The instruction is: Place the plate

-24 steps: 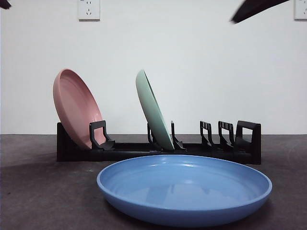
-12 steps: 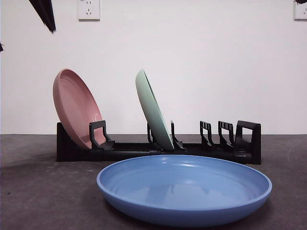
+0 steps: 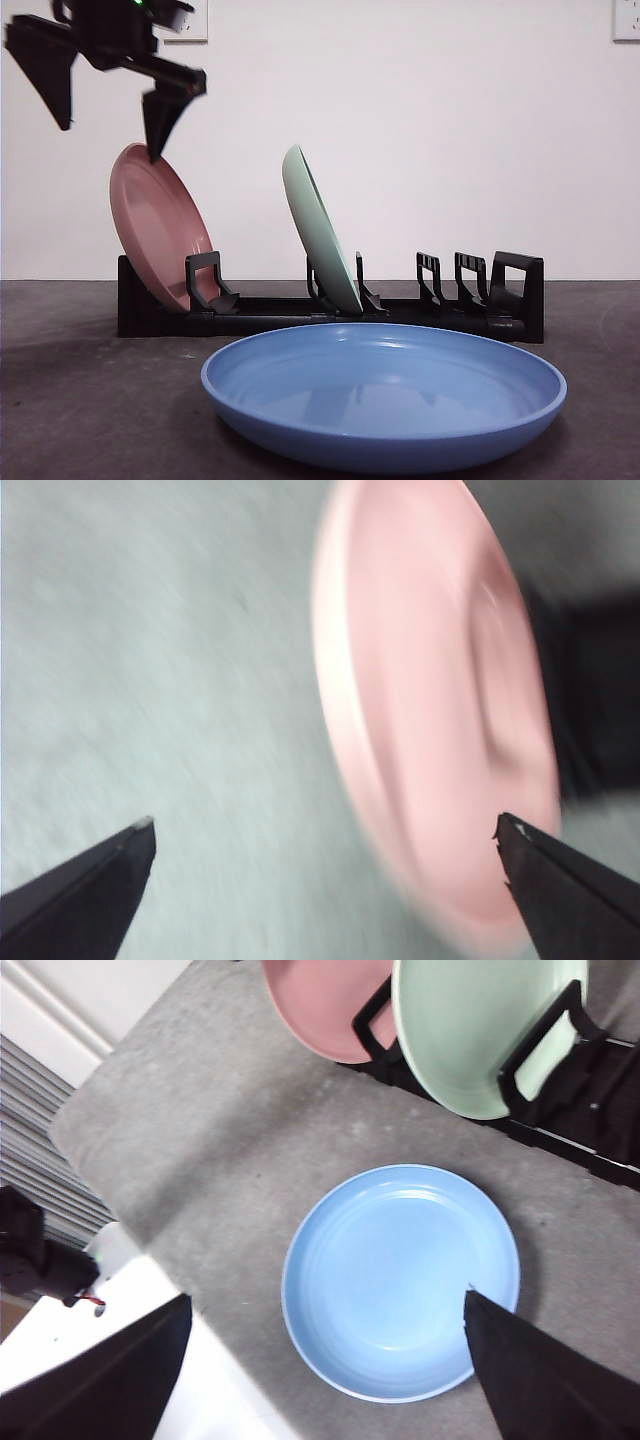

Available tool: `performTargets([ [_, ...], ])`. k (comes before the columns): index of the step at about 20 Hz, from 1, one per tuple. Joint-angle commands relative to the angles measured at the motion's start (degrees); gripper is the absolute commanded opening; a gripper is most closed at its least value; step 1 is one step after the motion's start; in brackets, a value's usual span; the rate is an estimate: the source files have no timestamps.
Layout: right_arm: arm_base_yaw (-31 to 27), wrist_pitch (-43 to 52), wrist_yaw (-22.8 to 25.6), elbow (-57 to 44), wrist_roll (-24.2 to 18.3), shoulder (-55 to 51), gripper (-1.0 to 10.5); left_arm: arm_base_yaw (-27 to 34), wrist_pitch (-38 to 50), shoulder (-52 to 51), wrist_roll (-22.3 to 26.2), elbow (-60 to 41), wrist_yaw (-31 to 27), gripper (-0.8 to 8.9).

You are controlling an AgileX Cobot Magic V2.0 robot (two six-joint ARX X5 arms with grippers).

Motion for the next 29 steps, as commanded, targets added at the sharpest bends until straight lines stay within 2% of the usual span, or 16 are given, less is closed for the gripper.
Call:
performTargets([
  [1,0.15,0.59,-1.31,0.35,-0.17,0.22,4.3,-0.57,3.32,2.34,1.81,1.6,-1.55,5.51],
  [4,0.63,0.59,-1.27,0.35,-0.2,0.22,4.3,-0.68,6.34,4.22,3.15,1.6,-3.98,4.56],
  [9,1.66,0.63,-1.25,0.35,-0.2,0.22,4.3,-0.68,9.31,4.81,4.42,1.6,-7.87,4.06],
  [11,1.66,0.63,-1.27,0.35,-0.17,0.22,4.3,-0.68,9.22,4.85,4.61,1.6,-7.91,2.64],
  [12,1.66,0.63,-1.27,0.35,-0.2,0.22,4.3,-0.68,9.07,4.94,4.66,1.6,-7.91,2.45],
  [19,1.66,0.7,-1.27,0.35,-0.17,0.22,4.3,-0.68,7.76,8.41,6.45,1.6,-7.93,2.42],
  [20,1.66,0.74,-1.27,0.35,-0.17,0.22,4.3,-0.7,7.89,8.55,6.45,1.6,-7.93,2.27],
  [22,1.66,0.76,-1.27,0.35,-0.17,0.22,4.3,-1.09,8.33,8.55,6.56,1.6,-7.96,1.38],
  [25,1.66,0.81,-1.27,0.35,-0.17,0.22,4.3,-1.18,8.15,8.55,6.56,1.6,-8.0,1.29],
  [29,1.66,0.81,-1.27,0.35,-0.17,0.22,4.3,-1.7,8.22,8.55,7.21,1.81,-10.86,1.17],
])
